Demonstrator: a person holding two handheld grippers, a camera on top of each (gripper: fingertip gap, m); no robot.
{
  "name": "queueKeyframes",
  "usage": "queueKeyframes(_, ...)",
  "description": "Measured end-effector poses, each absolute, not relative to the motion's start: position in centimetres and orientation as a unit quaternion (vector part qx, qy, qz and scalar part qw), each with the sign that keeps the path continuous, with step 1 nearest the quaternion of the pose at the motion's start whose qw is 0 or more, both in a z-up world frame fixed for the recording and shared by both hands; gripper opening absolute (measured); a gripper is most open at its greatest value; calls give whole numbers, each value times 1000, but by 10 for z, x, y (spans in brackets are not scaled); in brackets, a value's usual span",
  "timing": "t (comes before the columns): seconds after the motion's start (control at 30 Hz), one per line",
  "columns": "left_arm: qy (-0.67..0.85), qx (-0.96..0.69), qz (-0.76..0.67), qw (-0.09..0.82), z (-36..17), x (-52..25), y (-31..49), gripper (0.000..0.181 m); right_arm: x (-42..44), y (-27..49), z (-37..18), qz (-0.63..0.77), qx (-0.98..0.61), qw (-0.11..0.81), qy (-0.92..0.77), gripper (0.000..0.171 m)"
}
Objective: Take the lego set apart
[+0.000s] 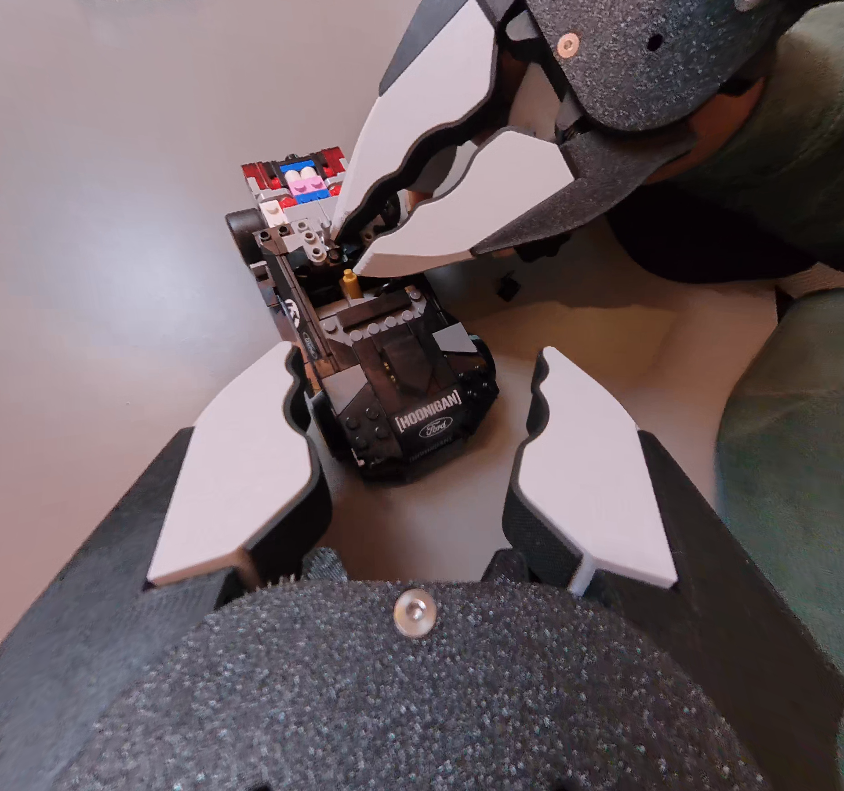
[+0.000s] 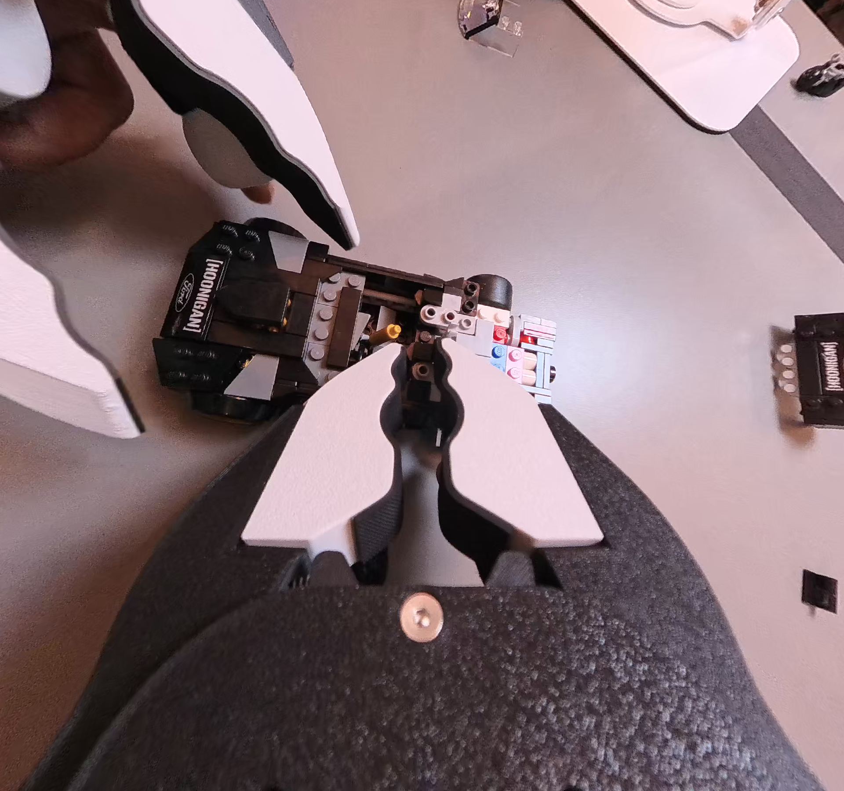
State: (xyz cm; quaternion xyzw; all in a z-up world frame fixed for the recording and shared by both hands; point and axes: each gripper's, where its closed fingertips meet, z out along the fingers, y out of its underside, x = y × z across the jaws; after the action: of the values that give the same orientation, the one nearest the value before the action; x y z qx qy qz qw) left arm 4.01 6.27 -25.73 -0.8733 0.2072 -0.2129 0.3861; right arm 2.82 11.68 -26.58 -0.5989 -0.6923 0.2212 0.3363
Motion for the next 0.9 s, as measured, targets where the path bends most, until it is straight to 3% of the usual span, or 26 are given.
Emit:
queueKeyframes(0.5, 213, -875, -208, 382, -265, 43, 63, 94, 28, 118, -265, 225, -603, 337, -687, 11)
queueKeyframes(0.9, 179, -875, -237, 381, -266, 28, 67, 72, 28, 119, -265, 223, -604, 338, -686, 12)
